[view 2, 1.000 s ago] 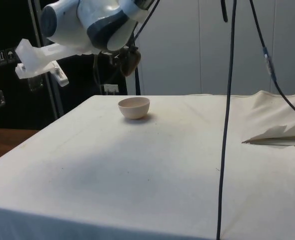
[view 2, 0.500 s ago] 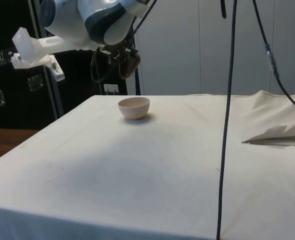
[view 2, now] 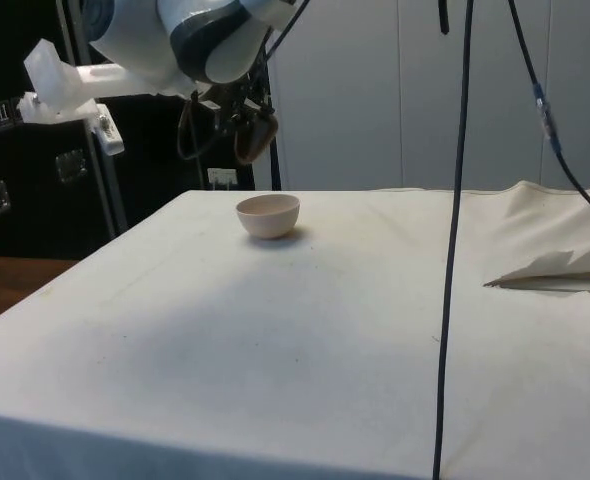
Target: Pour the coffee beans from the cup into the bowl.
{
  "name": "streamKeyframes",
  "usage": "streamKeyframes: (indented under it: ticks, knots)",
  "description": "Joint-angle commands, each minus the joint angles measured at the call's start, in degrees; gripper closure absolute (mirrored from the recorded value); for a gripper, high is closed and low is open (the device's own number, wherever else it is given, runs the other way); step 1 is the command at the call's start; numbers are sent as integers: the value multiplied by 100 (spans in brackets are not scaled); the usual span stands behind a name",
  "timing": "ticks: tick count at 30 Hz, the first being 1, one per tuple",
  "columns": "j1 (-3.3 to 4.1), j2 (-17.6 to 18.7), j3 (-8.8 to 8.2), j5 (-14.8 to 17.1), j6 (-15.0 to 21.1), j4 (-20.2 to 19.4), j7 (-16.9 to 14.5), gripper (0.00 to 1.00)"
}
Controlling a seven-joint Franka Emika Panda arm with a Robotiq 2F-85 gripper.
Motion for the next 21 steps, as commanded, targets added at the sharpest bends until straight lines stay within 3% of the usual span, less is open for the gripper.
streamKeyframes:
  ticks: [1, 6, 7, 8, 14, 15, 16, 21]
  knots:
    - [-57, -52, 29, 63, 138, -46, -46, 100]
    - [-103, -63, -11, 183, 309, -57, -92, 100]
    - [-46, -6, -40, 132, 178, 0, -46, 100]
    - [-103, -69, -17, 201, 332, -57, -97, 100]
    - [-155, -86, -63, 344, 516, -69, -160, 100]
    - [-97, -17, -97, 298, 384, 0, -115, 100]
    - [-160, -86, -74, 367, 544, -74, -172, 100]
    - [-189, -155, -126, 470, 670, -132, -218, 100]
